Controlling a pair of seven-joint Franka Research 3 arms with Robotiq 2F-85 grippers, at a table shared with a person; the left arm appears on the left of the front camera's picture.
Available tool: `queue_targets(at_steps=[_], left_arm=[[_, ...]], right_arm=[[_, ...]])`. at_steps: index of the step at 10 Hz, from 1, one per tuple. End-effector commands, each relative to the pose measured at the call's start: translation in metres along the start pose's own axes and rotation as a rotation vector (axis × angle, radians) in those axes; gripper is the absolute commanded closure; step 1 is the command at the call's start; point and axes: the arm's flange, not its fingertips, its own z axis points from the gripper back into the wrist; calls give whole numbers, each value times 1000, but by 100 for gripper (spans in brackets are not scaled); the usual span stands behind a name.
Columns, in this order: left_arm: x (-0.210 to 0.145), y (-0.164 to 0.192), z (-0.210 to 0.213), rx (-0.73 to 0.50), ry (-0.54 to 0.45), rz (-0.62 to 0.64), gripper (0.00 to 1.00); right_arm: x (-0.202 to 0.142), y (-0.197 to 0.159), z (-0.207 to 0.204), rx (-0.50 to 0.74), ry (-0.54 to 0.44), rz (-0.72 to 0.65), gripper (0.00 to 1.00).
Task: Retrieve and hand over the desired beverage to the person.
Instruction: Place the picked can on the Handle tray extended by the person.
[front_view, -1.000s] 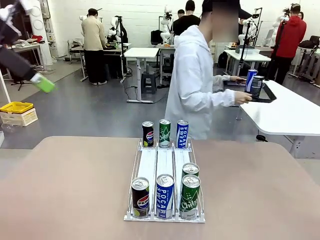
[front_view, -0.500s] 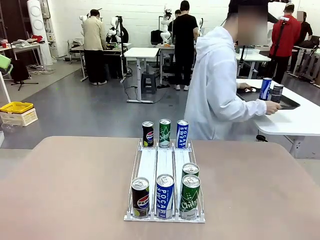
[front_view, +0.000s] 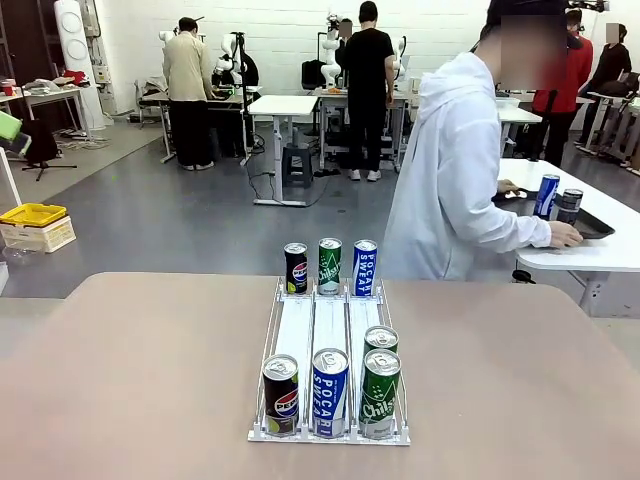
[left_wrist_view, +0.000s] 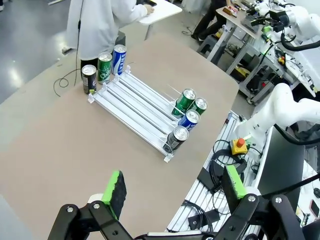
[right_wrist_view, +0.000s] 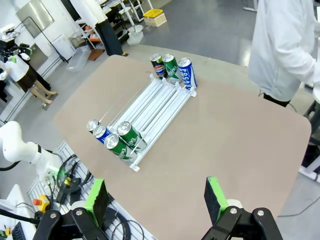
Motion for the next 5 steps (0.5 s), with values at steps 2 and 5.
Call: queue_targets(at_steps=[2, 5], left_arm=[[-1, -4, 0, 1, -13, -26, 0], [-1, -4, 0, 1, -13, -26, 0]], right_arm=[[3, 0, -1, 34, -22, 5, 0], [3, 0, -1, 34, -22, 5, 0]])
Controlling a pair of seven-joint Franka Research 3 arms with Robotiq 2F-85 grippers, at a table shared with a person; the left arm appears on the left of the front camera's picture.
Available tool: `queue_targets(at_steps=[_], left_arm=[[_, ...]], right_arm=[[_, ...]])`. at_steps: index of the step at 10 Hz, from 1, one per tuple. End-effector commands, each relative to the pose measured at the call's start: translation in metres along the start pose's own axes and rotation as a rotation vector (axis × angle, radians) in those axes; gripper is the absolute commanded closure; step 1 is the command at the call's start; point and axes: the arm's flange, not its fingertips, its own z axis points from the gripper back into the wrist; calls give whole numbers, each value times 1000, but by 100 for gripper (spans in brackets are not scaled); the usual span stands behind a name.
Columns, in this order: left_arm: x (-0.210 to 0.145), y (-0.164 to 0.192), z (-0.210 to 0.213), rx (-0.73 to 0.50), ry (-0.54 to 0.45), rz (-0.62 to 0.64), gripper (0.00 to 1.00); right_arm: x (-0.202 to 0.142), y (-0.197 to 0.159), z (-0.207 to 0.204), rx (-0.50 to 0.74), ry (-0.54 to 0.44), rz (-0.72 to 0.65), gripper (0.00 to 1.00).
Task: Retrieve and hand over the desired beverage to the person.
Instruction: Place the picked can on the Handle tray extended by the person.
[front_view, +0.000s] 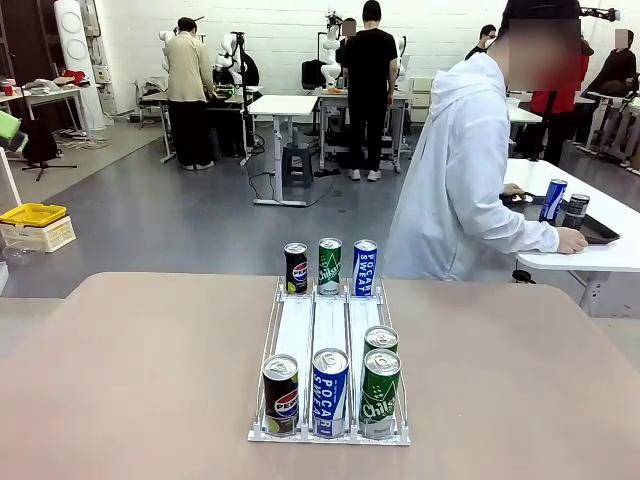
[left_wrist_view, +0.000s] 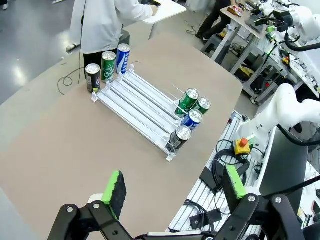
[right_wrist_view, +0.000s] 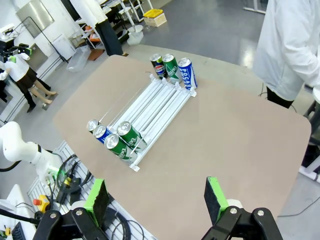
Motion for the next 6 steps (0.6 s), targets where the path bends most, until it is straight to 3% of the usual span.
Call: queue_targets(at_steps=[1, 6], left_arm=[[-1, 0, -1, -20, -17, -25, 0], [-1, 0, -1, -20, -17, -25, 0]], right_arm=[[3, 0, -1, 34, -22, 5, 0], [3, 0, -1, 34, -22, 5, 0]])
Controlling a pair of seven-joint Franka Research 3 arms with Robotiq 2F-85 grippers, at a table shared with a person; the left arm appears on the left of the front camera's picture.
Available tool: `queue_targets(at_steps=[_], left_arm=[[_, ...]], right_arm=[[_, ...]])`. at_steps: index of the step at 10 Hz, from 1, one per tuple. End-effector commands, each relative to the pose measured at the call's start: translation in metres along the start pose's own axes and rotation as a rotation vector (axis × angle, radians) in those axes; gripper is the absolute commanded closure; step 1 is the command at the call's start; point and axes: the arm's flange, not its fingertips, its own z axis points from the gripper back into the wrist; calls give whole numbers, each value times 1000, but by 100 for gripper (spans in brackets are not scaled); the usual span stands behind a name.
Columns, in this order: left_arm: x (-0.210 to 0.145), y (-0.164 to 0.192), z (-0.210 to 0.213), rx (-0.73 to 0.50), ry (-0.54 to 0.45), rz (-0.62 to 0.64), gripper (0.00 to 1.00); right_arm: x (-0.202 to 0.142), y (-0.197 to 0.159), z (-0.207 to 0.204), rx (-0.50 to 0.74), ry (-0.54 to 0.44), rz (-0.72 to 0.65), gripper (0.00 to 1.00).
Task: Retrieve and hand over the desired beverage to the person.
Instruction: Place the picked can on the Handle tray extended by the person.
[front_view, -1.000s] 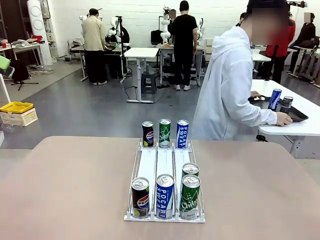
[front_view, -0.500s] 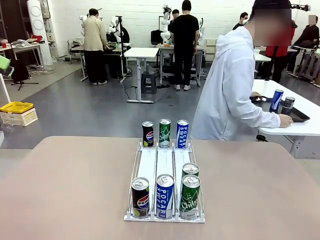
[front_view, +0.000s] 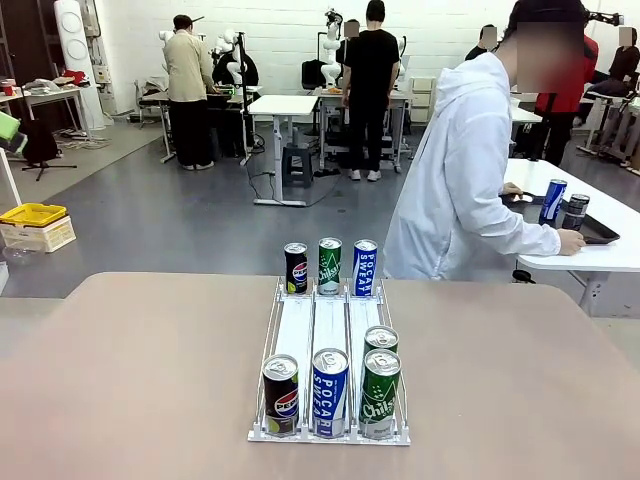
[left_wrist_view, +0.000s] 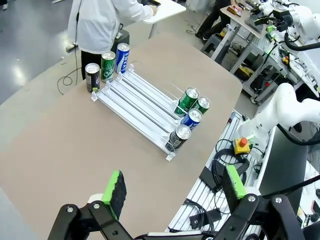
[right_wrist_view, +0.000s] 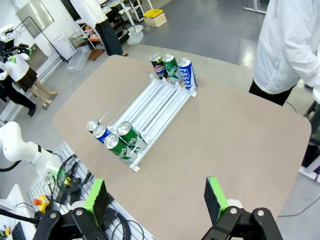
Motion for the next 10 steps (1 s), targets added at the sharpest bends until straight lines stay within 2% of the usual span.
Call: queue_targets(at_steps=[1, 10], left_arm=[[-1, 0, -1, -18, -19, -25, 0], [-1, 0, -1, -18, -19, -25, 0]], right_arm=[[3, 0, -1, 34, -22, 5, 0], [3, 0, -1, 34, -22, 5, 0]])
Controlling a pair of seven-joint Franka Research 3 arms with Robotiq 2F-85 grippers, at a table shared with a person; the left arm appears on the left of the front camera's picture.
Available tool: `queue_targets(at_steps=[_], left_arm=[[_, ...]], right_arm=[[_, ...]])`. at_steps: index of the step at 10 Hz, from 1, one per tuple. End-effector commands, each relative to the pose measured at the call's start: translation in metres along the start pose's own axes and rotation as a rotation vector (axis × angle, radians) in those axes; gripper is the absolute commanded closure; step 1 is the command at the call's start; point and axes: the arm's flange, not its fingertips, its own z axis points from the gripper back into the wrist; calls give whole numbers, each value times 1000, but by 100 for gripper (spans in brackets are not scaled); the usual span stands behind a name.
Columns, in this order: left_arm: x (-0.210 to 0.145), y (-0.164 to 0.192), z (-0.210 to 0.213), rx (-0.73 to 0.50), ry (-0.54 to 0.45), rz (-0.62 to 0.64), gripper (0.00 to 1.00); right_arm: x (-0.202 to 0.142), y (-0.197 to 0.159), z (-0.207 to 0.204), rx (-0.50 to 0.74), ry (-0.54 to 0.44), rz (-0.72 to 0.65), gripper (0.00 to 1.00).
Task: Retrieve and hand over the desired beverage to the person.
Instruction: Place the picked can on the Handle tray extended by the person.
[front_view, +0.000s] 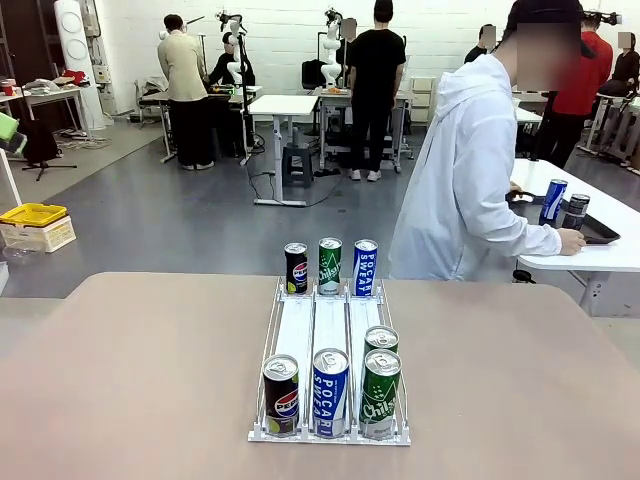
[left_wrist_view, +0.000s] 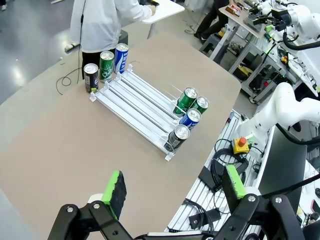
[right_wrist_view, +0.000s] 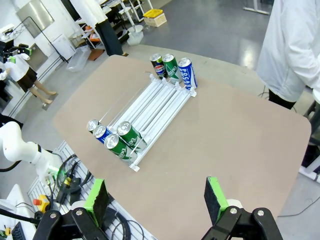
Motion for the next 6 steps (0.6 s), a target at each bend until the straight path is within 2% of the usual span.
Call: queue_targets(at_steps=[1, 6], left_arm=[[0, 1, -1, -11, -17, -23, 0], [0, 1, -1, -11, -17, -23, 0]], right_arm=[[3, 0, -1, 34, -22, 5, 0], [3, 0, -1, 34, -22, 5, 0]])
